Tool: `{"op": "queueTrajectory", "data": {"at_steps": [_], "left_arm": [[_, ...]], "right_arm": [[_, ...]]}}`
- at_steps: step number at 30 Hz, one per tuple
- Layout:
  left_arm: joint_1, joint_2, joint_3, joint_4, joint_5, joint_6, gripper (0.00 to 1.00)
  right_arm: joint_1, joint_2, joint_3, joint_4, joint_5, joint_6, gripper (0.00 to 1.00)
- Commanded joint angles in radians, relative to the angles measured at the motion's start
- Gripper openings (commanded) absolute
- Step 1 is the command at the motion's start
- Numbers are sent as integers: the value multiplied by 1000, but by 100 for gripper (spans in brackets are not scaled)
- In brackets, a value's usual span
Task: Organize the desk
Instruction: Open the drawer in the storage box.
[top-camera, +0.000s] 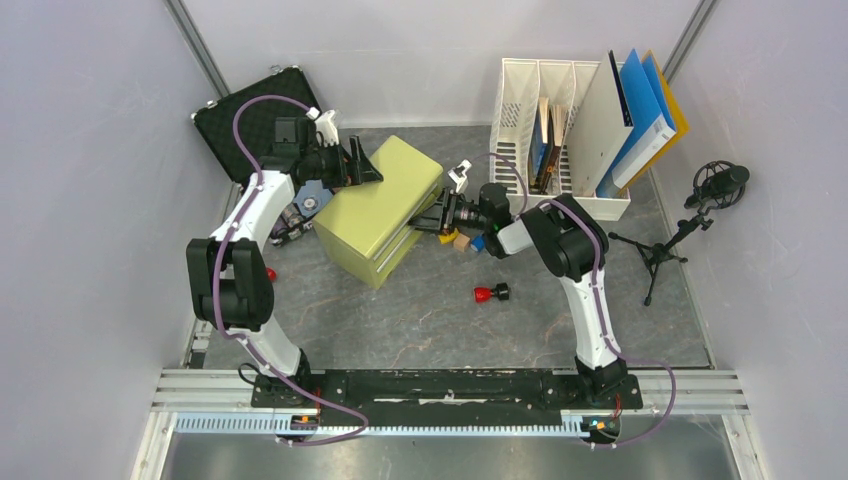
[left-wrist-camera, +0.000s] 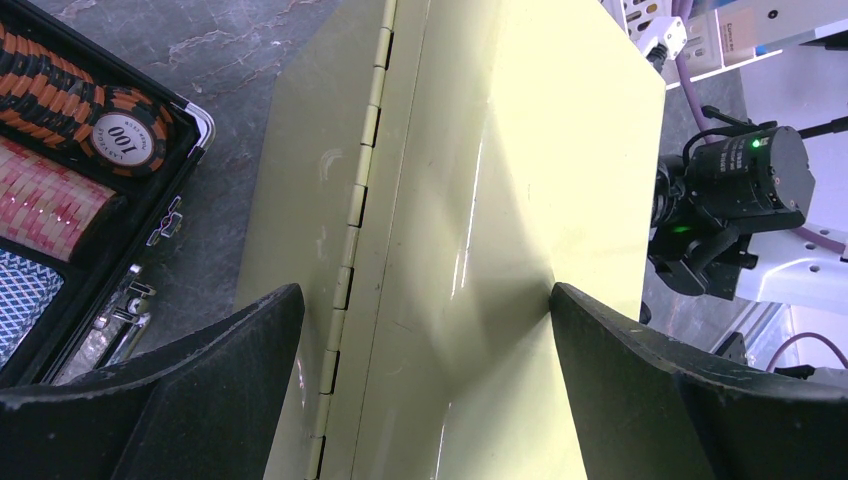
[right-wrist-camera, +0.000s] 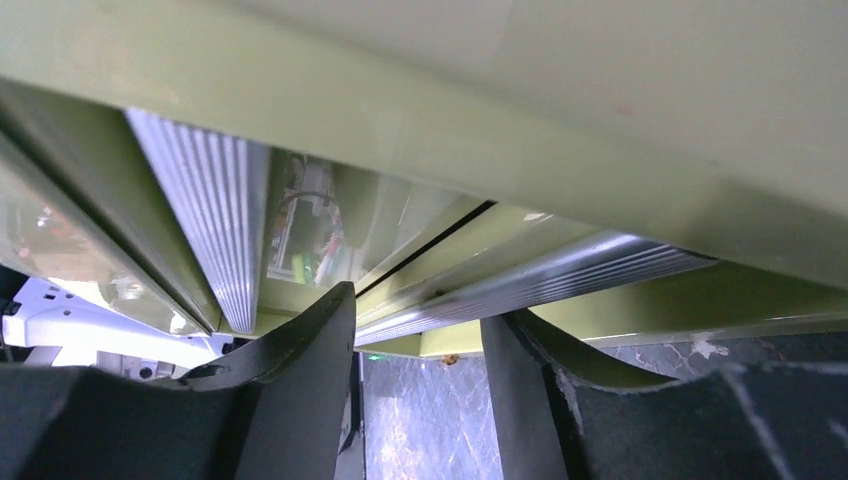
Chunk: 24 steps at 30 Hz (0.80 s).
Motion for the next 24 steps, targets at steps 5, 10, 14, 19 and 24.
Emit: {"op": "queueTrajectory", "data": {"at_steps": [5,10,14,19,24], "left_arm": [[-11,21,-19,-64,-39,16,98],[-10,21,-20,-64,-37,14,98],[-10,16,-22,-64,-41,15,98],[-10,14,-23,-66,-47,15,98],[-10,15,-22,-65,-47,15,98]], "right_arm": [[0,40,31,97,0,43,38],[0,41,3,176,3,90,15],[-1,28,-20,210,9,113,3],[-1,2,-56,215,21,114,0],[-2,-4,-65,217,21,111,0]]}}
